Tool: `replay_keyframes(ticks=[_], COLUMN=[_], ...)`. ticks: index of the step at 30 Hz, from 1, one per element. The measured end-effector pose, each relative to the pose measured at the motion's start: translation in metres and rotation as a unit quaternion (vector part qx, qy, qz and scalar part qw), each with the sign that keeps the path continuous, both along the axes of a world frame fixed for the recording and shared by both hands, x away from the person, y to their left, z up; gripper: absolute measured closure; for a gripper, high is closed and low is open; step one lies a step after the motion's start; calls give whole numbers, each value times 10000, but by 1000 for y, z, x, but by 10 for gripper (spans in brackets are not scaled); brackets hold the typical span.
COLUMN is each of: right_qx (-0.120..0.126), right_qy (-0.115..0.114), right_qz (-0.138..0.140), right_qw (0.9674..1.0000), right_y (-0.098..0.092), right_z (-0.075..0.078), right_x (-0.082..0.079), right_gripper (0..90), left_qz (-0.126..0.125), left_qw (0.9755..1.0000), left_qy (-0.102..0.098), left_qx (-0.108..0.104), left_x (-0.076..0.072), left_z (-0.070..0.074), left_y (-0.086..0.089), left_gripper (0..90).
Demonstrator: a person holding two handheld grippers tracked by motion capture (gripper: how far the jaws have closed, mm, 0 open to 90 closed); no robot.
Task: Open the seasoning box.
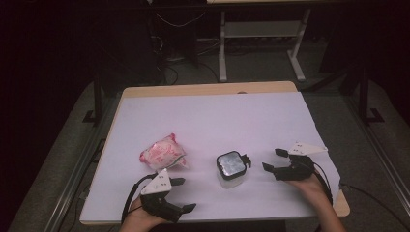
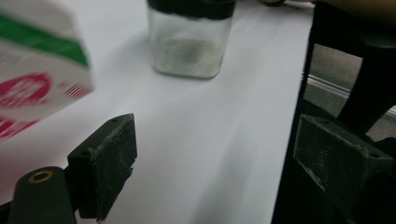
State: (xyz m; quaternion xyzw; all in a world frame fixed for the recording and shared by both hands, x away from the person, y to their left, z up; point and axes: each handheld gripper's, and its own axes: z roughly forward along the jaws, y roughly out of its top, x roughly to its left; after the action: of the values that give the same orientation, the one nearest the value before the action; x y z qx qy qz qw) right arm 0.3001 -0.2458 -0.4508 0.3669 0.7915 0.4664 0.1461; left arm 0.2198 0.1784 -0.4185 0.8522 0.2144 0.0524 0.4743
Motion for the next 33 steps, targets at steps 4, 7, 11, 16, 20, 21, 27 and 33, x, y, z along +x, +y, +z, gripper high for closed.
replay_keyframes(ticks=[4,7,11,16,20,21,27,33], right_qx=[-7,6,26,55,60,58,106,113], right_qy=[16,21,27,12,17,18,6,-7], right_qz=[68,81,98,114,108,109,134,139], right_qw=[10000,10000,9999,9999,9999,9999,9999,9998], right_y=[1,2,2,1,0,0,0,-1], right_z=[0,0,0,0,0,1,0,1], right_x=[0,0,0,-1,-1,-1,-1,-1], right_gripper=[202,202,202,202,202,203,204,204], left_qz=[-131,-200,-266,-343,-374,-353,-239,-160], left_qw=[9999,9997,9993,9988,9986,9985,9990,9986], left_qy=[-42,-87,-147,-197,-272,-303,-282,-410], left_qx=[29,116,215,302,272,291,231,302], left_x=[0,3,5,11,19,20,28,33], left_z=[4,5,7,11,15,16,19,23], left_y=[-14,-23,-32,-47,-57,-59,-71,-84], left_gripper=[129,129,129,128,127,126,123,122])
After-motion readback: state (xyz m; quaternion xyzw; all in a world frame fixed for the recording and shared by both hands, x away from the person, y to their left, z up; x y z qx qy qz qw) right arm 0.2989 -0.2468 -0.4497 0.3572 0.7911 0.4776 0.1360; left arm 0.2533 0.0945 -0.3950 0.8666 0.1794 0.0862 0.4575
